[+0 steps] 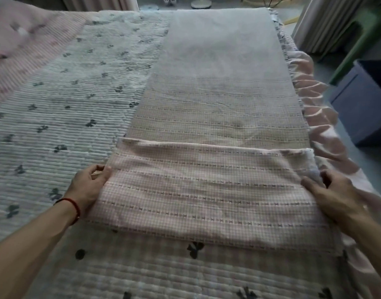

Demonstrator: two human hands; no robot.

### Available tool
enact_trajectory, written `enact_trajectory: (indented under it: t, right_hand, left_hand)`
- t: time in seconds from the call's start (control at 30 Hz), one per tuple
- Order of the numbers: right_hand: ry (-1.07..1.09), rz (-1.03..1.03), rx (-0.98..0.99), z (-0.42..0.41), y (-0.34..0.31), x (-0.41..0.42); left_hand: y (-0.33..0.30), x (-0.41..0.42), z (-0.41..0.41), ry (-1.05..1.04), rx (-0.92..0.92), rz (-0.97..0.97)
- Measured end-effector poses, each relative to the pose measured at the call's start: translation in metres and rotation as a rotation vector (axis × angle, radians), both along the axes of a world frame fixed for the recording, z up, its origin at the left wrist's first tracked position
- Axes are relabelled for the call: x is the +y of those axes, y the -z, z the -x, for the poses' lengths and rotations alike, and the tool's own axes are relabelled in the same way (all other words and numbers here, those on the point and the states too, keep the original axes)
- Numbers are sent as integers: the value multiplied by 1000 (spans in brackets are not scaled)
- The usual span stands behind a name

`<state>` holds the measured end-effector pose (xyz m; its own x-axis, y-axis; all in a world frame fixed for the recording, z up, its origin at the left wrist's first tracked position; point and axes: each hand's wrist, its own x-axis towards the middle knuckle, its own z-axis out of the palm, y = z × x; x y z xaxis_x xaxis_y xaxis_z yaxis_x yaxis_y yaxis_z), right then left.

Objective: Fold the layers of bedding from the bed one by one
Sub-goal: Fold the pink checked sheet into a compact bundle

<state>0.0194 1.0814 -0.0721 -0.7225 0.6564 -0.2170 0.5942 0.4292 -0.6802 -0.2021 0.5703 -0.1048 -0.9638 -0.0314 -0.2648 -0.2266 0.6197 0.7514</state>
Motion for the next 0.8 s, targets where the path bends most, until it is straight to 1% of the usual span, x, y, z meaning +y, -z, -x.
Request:
enact_trajectory:
  t: [0.03,0.07,0.1,0.13,0.17,0.2,0.23,0.27,0.3,0.33,0.37,0.4,0.47,0.57,0.67,0.8]
  right_hand:
    - [-1,-33,1,-2,-2,0]
    - [-23,-90,-21,-4,-5,-4]
    - [-44,-169,-45,-5,0,-6]
    - [-44,-234,-69,-4,4,-9]
    - [-54,-318,-53,-1,12,-11]
    - [-101,-448,-19,5,17,-17]
    - [-220,-585,-5,13,21,-22]
    - [-347,-678,-53,22,22,-27]
    - [-448,-705,-113,30,29,-27]
    - [-492,-690,-190,34,41,-24]
    - [-468,-664,-249,36,53,-21]
    - [-420,-634,-268,35,65,-16]
    - [-374,-630,-240,34,77,-15]
    - [-381,-656,-238,38,87,-16]
    - [-374,-688,-217,42,93,-18]
    - [-385,-718,-233,44,93,-18]
  left_hand:
    - [-2,-1,0,-6,13,13]
    - [-4,2,-1,5,18,79]
    - [-5,6,-4,27,32,192]
    - [-5,13,-7,30,82,347]
    - [-3,23,-8,16,181,503]
    - [-4,36,-11,36,310,608]
    - [-6,54,-13,117,418,677]
    - [-4,71,-12,234,453,721]
    - [0,86,-6,337,424,735]
    - [6,100,2,396,347,725]
    - [16,112,10,417,252,724]
    - [28,119,15,414,215,743]
    - [43,122,17,400,236,797]
    - [52,122,18,431,268,783]
    - [49,121,15,383,297,753]
    - [46,121,12,393,286,761]
